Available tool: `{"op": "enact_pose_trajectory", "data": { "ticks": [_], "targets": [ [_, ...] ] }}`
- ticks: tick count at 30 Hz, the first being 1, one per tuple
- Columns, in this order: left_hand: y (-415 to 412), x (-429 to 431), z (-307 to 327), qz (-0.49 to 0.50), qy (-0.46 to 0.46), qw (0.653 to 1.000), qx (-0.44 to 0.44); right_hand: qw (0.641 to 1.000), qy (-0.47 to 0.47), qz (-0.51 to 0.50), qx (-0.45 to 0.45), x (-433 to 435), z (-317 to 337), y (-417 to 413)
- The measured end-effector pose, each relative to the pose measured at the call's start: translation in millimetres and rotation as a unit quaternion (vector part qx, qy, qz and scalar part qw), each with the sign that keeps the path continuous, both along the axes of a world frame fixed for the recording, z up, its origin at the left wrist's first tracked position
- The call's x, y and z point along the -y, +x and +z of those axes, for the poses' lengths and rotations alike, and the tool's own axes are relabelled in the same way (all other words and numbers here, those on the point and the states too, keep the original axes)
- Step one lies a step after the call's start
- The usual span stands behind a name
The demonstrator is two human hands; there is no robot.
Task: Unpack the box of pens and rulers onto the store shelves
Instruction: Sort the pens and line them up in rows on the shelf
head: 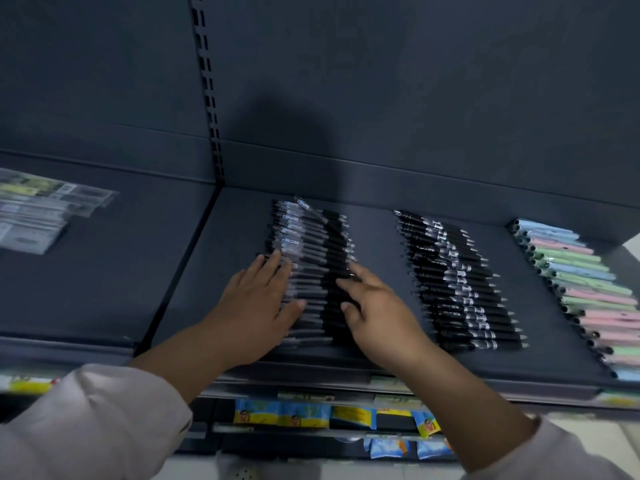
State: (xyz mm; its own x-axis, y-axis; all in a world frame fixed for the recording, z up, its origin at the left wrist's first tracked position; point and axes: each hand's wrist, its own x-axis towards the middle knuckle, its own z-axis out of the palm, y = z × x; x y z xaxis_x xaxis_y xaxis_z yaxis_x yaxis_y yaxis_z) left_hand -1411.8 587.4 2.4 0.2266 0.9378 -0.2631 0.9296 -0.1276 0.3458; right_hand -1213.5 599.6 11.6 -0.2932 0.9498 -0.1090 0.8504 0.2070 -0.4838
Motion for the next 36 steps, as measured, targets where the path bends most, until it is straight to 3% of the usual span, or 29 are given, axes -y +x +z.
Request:
{"op": "enact_pose_trajectory", "data": {
  "ticks": [6, 10, 13, 18, 26, 33, 36],
  "targets": [
    [-7, -27, 12, 0.037, 0.022, 0.999, 0.009, 0.996, 0.075, -0.029, -0.033, -35, 16, -17],
    [-13, -54, 16, 0.061, 0.023, 0.997, 0.028, 0.998, 0.056, -0.023, 0.010, -76, 20, -34],
    [-18, -69, 15, 0.077, 0.016, 0.995, 0.055, 0.994, 0.075, -0.074, 0.018, -106, 19, -43],
    [-26, -86, 8, 0.080, 0.006, 0.991, 0.105, 0.993, 0.024, -0.096, 0.064, -135, 13, -45],
    [-32, -99, 5, 0.121, 0.031, 0.970, 0.208, 0.997, 0.072, -0.009, 0.006, -128, 6, -42],
    [-28, -120, 4, 0.138, 0.050, 0.958, 0.247, 0.996, 0.083, -0.016, 0.013, -134, 1, -37],
    [-23, -125, 1, 0.116, 0.025, 0.963, 0.241, 0.994, 0.089, -0.050, -0.041, -135, -1, -36]
  ]
}}
